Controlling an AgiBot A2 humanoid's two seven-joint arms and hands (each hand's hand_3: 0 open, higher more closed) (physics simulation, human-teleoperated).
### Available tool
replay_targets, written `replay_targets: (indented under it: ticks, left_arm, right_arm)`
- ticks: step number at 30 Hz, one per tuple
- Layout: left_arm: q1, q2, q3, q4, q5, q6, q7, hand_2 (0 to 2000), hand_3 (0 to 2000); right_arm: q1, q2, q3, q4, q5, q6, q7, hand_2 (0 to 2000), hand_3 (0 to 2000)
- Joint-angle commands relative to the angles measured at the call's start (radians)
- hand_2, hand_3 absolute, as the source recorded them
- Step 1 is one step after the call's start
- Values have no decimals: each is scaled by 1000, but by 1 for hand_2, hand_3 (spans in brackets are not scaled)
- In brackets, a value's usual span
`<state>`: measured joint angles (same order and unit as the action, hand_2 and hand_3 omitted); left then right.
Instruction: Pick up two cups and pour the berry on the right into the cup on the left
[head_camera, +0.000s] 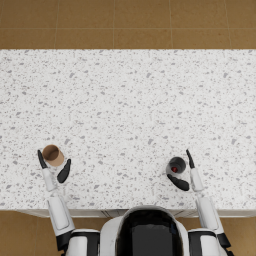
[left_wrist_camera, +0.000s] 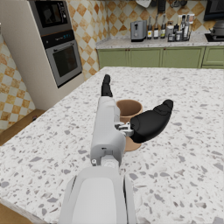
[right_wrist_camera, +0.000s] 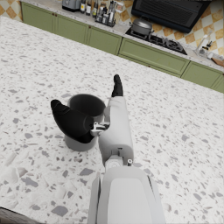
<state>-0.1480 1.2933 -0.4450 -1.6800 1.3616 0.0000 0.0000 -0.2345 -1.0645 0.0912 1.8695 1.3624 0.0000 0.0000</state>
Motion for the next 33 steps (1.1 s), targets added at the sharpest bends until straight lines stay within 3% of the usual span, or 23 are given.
replay_targets:
  ticks: [1,8,23,33]
  left_arm:
    - [34,-15,-6,86,0,0,0,0,0]
    - [107,-29,33,273,0,0,0,0,0]
    - [173,-20,45,360,0,0,0,0,0]
    - [253,-25,63,450,0,1,0,0,0]
  right_arm:
    - [14,-8,3,-45,0,0,0,0,0]
    - [37,-34,2,-127,0,0,0,0,0]
    - [114,-102,20,-256,-1,47,6,0,0]
    - [142,-138,59,-248,0,2,0,0,0]
